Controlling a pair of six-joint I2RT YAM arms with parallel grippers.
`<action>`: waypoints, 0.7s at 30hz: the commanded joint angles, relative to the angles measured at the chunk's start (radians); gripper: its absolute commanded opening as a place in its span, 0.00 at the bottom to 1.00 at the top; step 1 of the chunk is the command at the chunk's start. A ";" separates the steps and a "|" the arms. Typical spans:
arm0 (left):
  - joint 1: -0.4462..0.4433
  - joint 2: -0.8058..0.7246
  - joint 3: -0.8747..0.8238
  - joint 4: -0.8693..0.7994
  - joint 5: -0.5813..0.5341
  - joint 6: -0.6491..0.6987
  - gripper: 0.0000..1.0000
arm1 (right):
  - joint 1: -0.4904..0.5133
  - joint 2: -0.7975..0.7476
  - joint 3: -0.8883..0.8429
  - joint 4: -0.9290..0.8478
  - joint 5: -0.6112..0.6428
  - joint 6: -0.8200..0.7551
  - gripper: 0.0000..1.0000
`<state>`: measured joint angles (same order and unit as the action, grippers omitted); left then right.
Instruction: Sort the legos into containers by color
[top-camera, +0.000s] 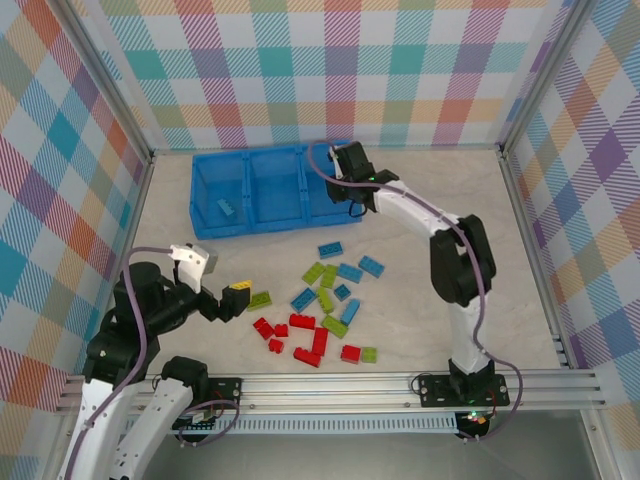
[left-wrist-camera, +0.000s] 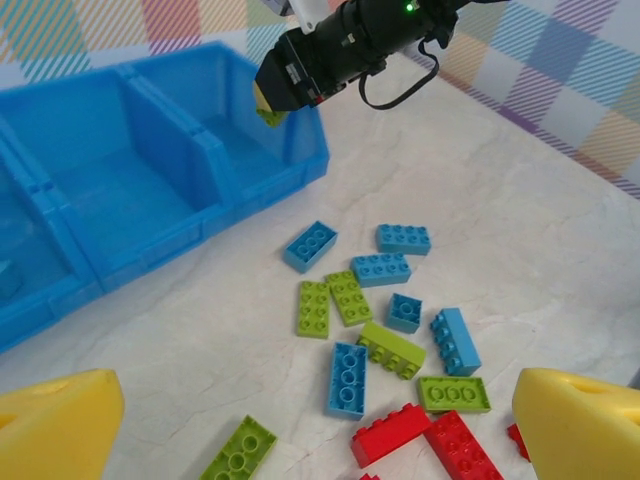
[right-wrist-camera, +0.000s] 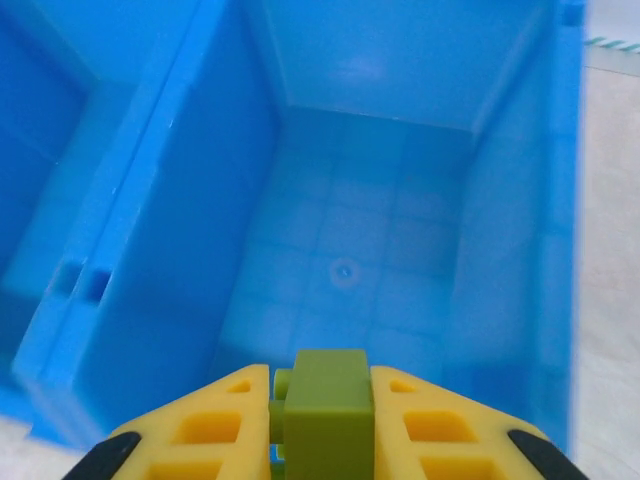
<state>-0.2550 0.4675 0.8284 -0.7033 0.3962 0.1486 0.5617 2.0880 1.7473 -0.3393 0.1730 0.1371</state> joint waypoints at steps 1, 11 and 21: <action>-0.006 0.043 0.021 0.010 -0.067 -0.053 1.00 | 0.004 0.064 0.119 -0.022 -0.040 -0.011 0.30; -0.010 0.214 0.064 -0.004 -0.186 -0.339 0.99 | 0.003 0.059 0.234 -0.146 -0.054 -0.008 0.48; -0.406 0.426 0.092 -0.032 -0.491 -0.664 0.90 | 0.007 -0.444 -0.266 -0.139 -0.270 0.052 0.61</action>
<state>-0.5426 0.8295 0.9012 -0.7063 0.0563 -0.3931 0.5621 1.7897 1.6131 -0.4870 0.0051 0.1516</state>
